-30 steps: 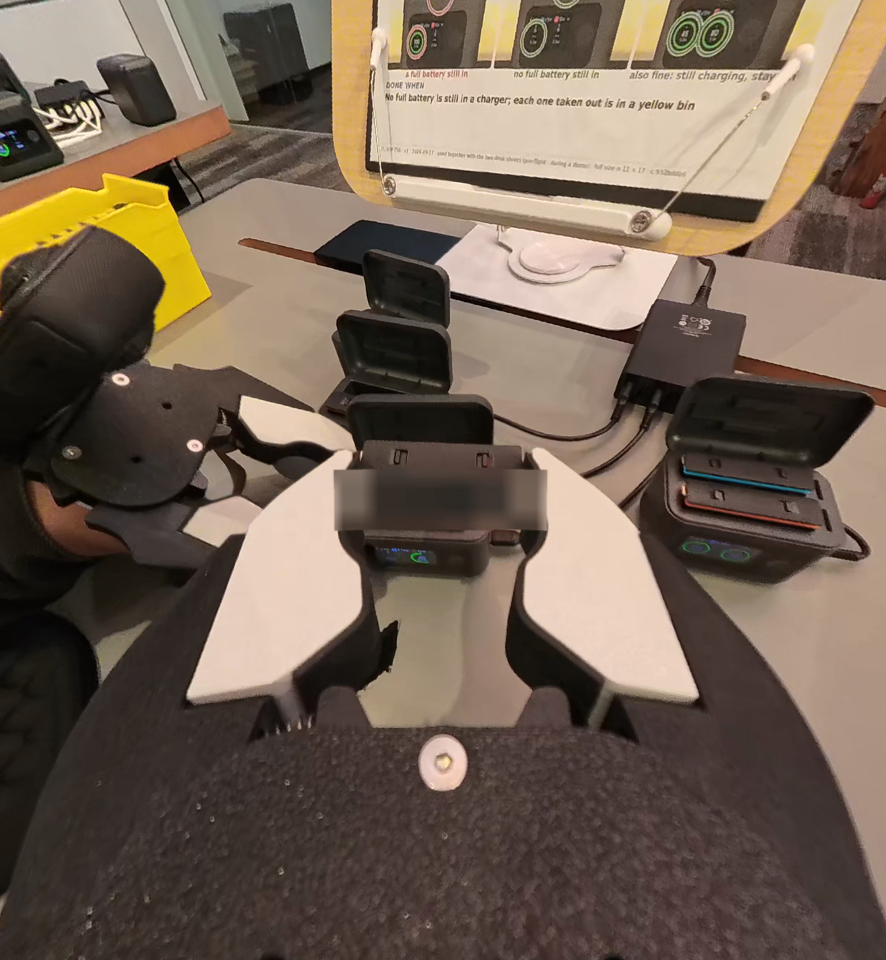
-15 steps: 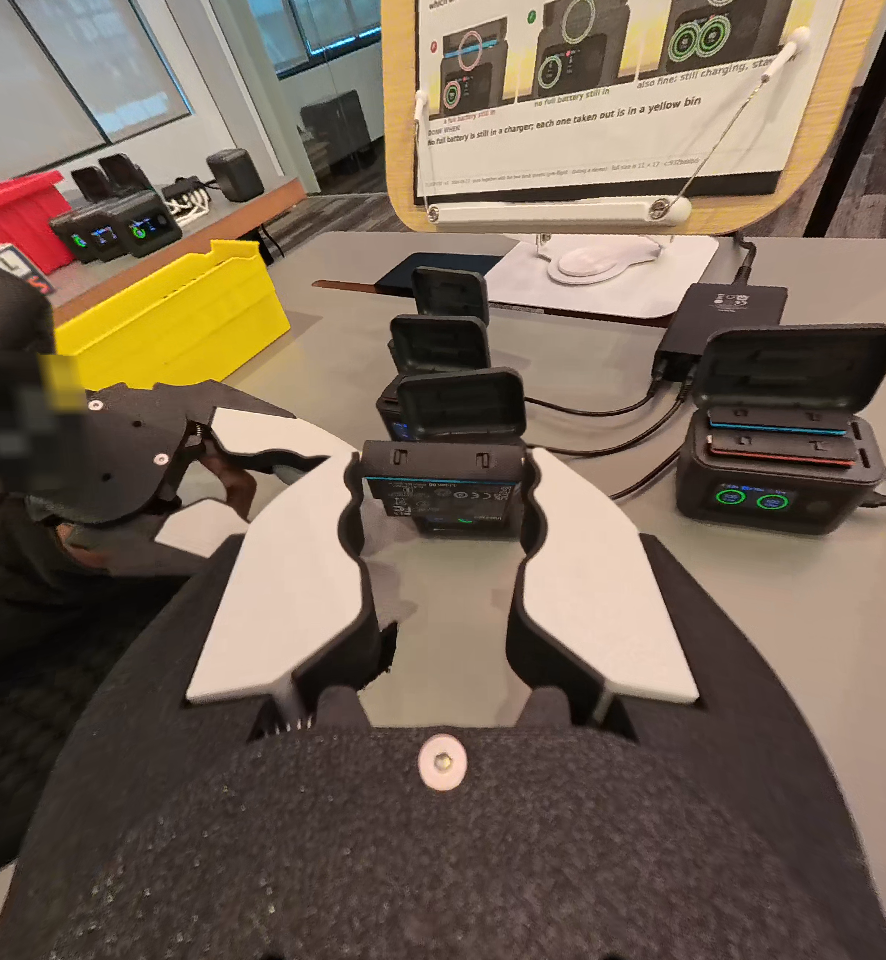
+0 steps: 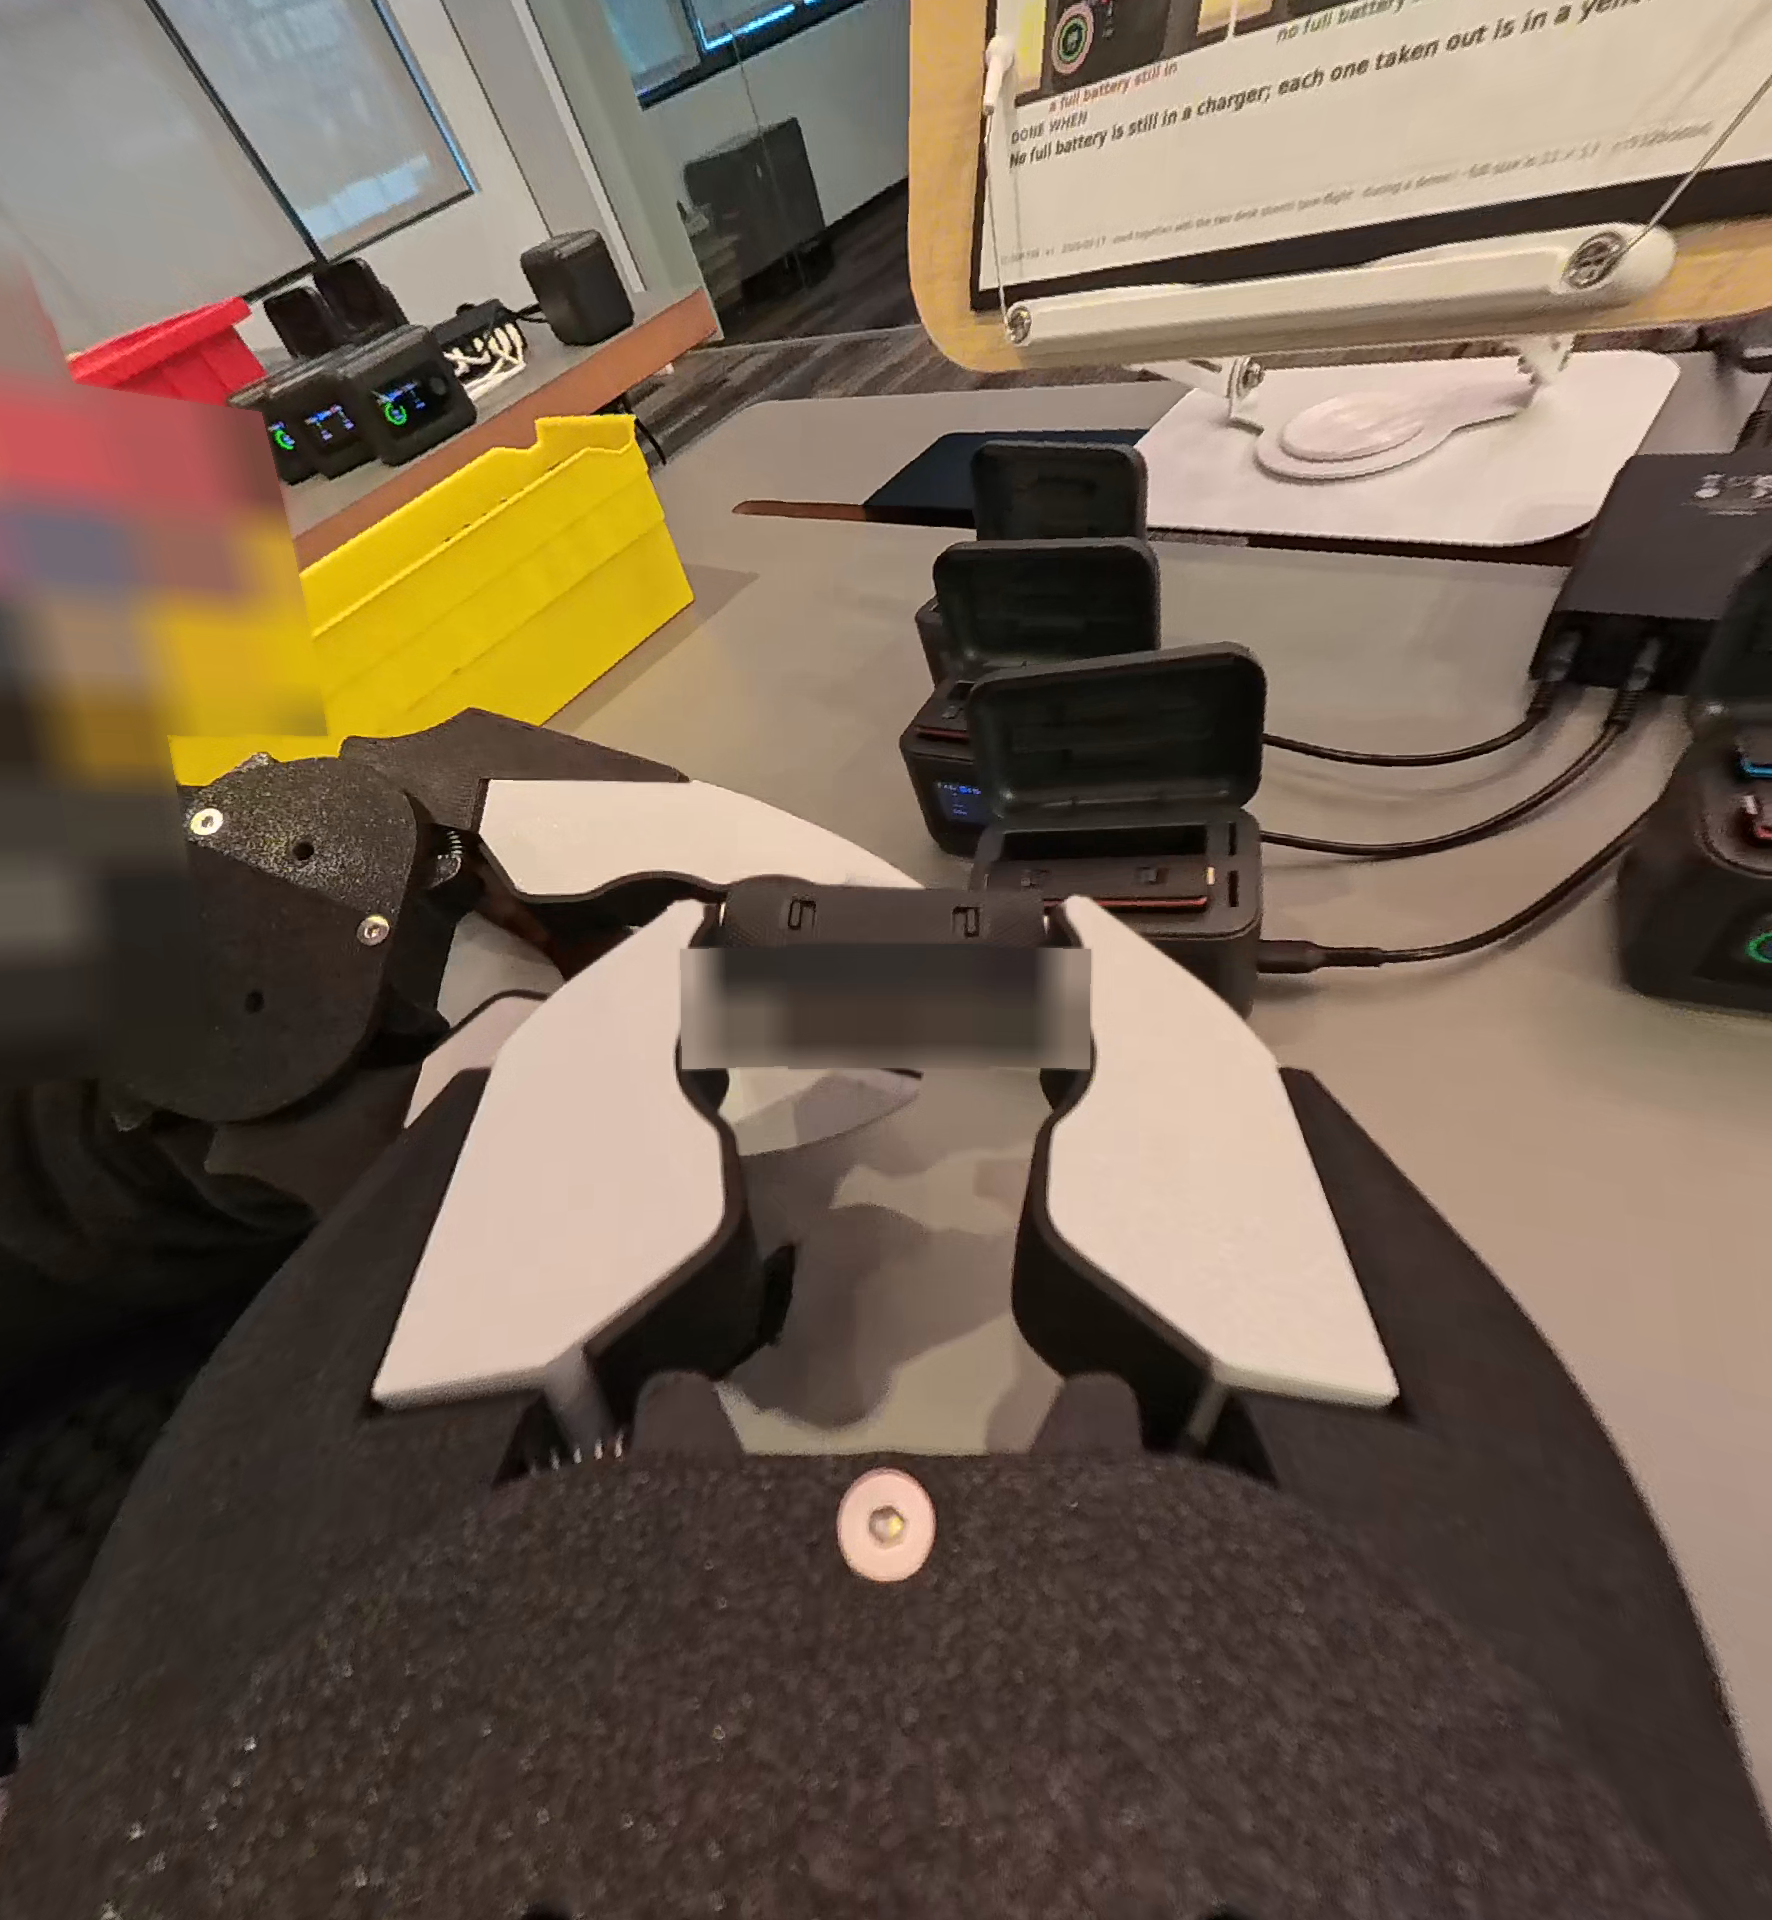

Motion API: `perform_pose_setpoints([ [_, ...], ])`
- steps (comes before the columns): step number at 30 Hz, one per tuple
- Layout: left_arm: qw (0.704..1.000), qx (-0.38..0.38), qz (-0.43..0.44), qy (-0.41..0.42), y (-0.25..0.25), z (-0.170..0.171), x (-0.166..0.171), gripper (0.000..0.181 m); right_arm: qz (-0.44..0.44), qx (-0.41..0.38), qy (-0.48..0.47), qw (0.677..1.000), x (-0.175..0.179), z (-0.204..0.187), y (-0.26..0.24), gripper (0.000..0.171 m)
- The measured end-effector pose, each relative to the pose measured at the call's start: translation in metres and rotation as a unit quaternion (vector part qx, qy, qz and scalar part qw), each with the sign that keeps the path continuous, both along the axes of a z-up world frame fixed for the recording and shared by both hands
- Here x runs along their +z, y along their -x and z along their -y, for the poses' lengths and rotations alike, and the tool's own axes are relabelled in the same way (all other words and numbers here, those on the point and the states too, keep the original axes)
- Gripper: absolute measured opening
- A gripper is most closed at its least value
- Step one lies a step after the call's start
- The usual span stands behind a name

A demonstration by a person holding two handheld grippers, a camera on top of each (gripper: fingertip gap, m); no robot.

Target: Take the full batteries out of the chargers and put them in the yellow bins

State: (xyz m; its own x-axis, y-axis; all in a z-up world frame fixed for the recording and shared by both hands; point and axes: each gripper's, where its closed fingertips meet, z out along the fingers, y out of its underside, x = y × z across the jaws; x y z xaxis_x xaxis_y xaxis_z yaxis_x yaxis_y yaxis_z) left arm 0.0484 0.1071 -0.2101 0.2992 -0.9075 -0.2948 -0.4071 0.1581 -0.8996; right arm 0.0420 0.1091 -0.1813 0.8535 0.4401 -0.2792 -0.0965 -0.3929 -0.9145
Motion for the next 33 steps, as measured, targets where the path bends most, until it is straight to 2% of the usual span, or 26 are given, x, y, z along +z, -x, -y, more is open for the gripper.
perform_pose_setpoints([
  [6, 1.000, 0.007, 0.008, -0.009, 0.002, -0.002, 0.003, 0.013, -0.007, 0.005, 0.006, 1.000, -0.003, 0.001, 0.005, 0.059],
  [13, 1.000, -0.001, 0.011, -0.007, 0.002, -0.001, 0.004, 0.011, -0.008, 0.016, 0.006, 1.000, -0.002, 0.001, 0.006, 0.059],
  [16, 1.000, -0.019, 0.016, 0.007, 0.003, 0.002, 0.004, 0.011, 0.040, 0.058, -0.009, 0.997, 0.006, 0.004, 0.004, 0.059],
  [18, 0.999, -0.038, 0.018, 0.014, 0.002, 0.006, 0.003, 0.011, 0.105, 0.125, -0.033, 0.986, 0.018, 0.013, 0.005, 0.062],
  [20, 0.998, -0.052, 0.016, 0.018, 0.001, 0.010, 0.002, 0.011, 0.210, 0.218, -0.047, 0.952, 0.021, 0.027, 0.005, 0.063],
  [23, 0.997, -0.068, 0.009, 0.021, -0.001, 0.017, 0.000, 0.011, 0.395, 0.327, -0.079, 0.855, 0.011, 0.040, -0.003, 0.063],
  [24, 0.997, -0.075, 0.007, 0.022, -0.002, 0.019, 0.000, 0.011, 0.442, 0.350, -0.080, 0.822, 0.005, 0.041, -0.007, 0.062],
  [26, 0.996, -0.084, 0.001, 0.017, -0.003, 0.024, -0.001, 0.011, 0.487, 0.388, -0.070, 0.779, -0.005, 0.040, -0.010, 0.056],
  [30, 0.995, -0.096, -0.012, 0.009, -0.005, 0.029, -0.005, 0.011, 0.502, 0.440, -0.052, 0.743, -0.020, 0.038, -0.007, 0.040],
  [31, 0.995, -0.097, -0.015, 0.008, -0.005, 0.030, -0.005, 0.011, 0.504, 0.444, -0.050, 0.739, -0.021, 0.037, -0.007, 0.032],
  [32, 0.995, -0.099, -0.016, 0.009, -0.006, 0.030, -0.006, 0.011, 0.506, 0.445, -0.050, 0.737, -0.022, 0.035, -0.006, 0.015],
  [33, 0.995, -0.100, -0.018, 0.010, -0.006, 0.031, -0.007, 0.011, 0.510, 0.449, -0.050, 0.732, -0.022, 0.034, -0.006, 0.014],
])
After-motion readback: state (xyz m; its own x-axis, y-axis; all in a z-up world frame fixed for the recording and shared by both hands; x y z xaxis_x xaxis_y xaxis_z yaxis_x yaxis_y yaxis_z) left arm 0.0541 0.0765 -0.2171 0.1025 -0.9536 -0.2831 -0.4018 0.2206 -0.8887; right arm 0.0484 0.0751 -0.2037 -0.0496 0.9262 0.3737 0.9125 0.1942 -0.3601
